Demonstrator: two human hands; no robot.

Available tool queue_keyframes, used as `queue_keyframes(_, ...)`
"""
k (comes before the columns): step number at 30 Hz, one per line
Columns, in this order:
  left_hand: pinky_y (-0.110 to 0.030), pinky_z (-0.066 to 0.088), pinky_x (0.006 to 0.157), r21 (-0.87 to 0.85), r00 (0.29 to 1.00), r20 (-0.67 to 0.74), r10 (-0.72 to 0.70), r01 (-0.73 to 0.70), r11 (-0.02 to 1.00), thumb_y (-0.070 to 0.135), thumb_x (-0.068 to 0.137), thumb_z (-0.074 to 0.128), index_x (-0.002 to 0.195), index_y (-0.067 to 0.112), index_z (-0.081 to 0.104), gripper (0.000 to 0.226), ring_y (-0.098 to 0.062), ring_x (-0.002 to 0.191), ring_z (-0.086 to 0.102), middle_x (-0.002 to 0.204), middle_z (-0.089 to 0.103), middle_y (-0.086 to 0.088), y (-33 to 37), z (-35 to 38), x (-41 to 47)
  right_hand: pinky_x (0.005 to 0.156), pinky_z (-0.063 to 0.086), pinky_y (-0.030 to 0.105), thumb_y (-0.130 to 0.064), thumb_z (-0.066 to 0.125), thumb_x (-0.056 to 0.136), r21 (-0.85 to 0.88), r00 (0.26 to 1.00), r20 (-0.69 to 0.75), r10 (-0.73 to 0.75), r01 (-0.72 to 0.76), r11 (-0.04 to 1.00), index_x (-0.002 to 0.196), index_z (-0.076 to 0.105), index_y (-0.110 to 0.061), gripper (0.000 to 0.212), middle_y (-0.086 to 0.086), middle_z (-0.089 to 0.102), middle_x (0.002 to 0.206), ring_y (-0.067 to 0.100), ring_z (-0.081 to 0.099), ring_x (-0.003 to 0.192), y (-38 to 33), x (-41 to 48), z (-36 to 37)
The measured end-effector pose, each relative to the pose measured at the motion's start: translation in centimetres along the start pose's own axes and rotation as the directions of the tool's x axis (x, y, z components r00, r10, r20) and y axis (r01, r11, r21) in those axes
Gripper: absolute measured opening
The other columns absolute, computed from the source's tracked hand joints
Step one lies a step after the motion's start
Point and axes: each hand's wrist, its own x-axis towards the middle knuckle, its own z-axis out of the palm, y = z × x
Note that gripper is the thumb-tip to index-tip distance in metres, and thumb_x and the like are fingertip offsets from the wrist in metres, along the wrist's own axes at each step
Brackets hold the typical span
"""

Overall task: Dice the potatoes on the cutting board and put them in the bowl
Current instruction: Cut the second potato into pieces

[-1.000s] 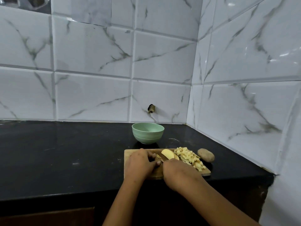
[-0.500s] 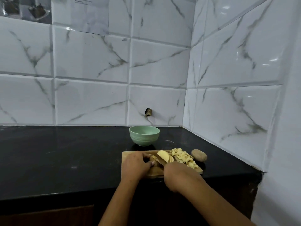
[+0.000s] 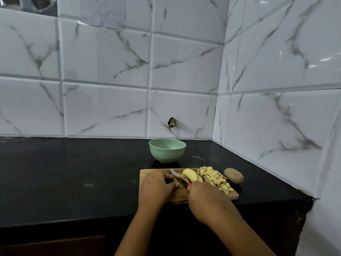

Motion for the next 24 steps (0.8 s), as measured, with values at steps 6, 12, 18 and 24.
queue_keyframes(6, -0.022, 0.048, 0.072, 0.022, 1.0, 0.022, -0.007, 0.006, 1.0, 0.037, 0.085, 0.067, 0.106, 0.031, 0.07, 0.021, -0.005, 0.082, 0.056, 0.099, 0.068, 0.009, -0.1, 0.0, 0.2, 0.072, 0.04, 0.029, -0.016, 0.049, 0.097, 0.024, 0.999, -0.015, 0.039, -0.038, 0.999, 0.127, 0.05, -0.015, 0.03, 0.005, 0.06, 0.119, 0.021, 0.059, 0.105, -0.7, -0.1, 0.7)
queue_keyframes(12, -0.025, 0.048, 0.086, 0.043, 0.998, 0.057, 0.0, -0.003, 0.999, 0.033, 0.088, 0.064, 0.114, 0.03, 0.067, 0.026, -0.007, 0.099, 0.059, 0.112, 0.067, 0.01, -0.4, 0.4, 0.7, 0.071, 0.04, 0.03, -0.017, 0.048, 0.097, 0.036, 0.998, -0.022, 0.064, -0.063, 0.997, 0.127, 0.048, -0.016, 0.03, 0.006, 0.059, 0.118, 0.021, 0.058, 0.105, -1.7, 0.4, 1.1)
queue_keyframes(18, -0.029, 0.05, 0.085, 0.042, 0.998, 0.064, 0.022, -0.024, 0.999, 0.029, 0.09, 0.06, 0.107, 0.028, 0.071, 0.02, -0.01, 0.097, 0.061, 0.107, 0.069, 0.01, -0.5, 0.4, 0.6, 0.092, 0.04, 0.033, -0.019, 0.051, 0.098, 0.063, 0.983, 0.136, 0.123, -0.133, 0.989, 0.132, 0.052, -0.015, 0.035, 0.005, 0.055, 0.133, 0.023, 0.052, 0.123, -3.2, 3.4, 0.3)
queue_keyframes(24, -0.033, 0.051, 0.083, 0.054, 0.999, 0.05, 0.002, -0.005, 0.999, 0.033, 0.089, 0.062, 0.107, 0.029, 0.07, 0.02, -0.013, 0.093, 0.062, 0.101, 0.07, 0.006, -0.1, 0.3, 0.3, 0.098, 0.04, 0.037, -0.019, 0.052, 0.097, 0.016, 0.979, 0.174, 0.104, -0.108, 0.994, 0.139, 0.045, -0.015, 0.043, 0.008, 0.048, 0.14, 0.026, 0.048, 0.127, -2.4, 3.0, 0.8)
